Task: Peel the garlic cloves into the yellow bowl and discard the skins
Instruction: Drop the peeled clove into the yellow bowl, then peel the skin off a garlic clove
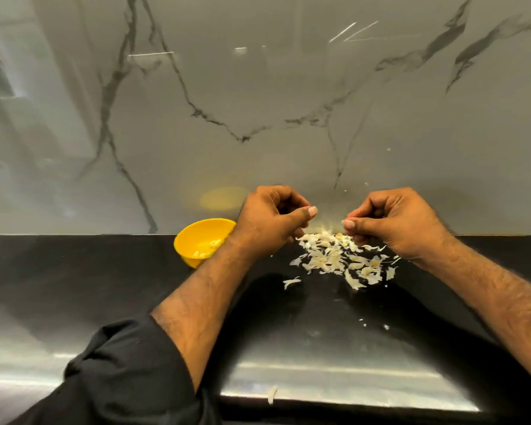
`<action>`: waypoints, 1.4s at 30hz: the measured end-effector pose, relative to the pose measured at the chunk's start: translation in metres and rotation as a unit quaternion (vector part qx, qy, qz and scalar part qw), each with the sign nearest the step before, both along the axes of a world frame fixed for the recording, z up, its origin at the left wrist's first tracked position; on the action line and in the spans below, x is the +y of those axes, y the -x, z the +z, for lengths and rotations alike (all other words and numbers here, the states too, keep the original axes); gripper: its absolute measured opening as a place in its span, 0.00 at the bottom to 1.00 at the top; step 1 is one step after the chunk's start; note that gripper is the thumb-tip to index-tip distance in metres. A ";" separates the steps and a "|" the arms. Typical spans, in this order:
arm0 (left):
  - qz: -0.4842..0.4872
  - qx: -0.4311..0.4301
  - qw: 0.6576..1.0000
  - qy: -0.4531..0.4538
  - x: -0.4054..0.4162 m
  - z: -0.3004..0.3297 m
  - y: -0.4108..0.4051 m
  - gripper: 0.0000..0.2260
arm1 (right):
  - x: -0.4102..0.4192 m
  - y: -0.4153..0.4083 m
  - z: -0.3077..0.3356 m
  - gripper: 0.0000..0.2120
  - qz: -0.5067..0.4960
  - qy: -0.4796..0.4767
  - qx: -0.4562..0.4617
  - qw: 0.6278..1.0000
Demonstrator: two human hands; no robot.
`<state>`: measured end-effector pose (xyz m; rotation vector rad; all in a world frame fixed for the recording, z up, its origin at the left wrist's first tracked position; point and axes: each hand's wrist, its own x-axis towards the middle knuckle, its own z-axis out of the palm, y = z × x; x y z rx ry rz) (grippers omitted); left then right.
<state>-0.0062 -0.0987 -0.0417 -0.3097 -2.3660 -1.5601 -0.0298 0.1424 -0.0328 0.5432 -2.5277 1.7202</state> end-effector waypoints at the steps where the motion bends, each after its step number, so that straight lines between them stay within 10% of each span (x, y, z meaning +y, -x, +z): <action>1: 0.009 -0.004 1.000 0.000 -0.011 0.001 -0.006 0.07 | -0.005 -0.002 0.001 0.06 0.000 0.000 0.003 1.000; 15: 0.181 -0.002 0.981 0.066 -0.180 0.041 -0.065 0.09 | -0.190 -0.009 0.033 0.12 0.147 -0.189 0.075 0.968; 32: 0.064 -0.013 0.986 0.152 0.007 0.027 0.011 0.08 | 0.007 0.029 0.024 0.05 -0.019 -0.294 0.075 0.953; 42: 0.055 -0.044 0.986 0.148 0.015 0.000 0.036 0.01 | -0.002 0.032 -0.015 0.13 0.083 -0.319 0.137 0.934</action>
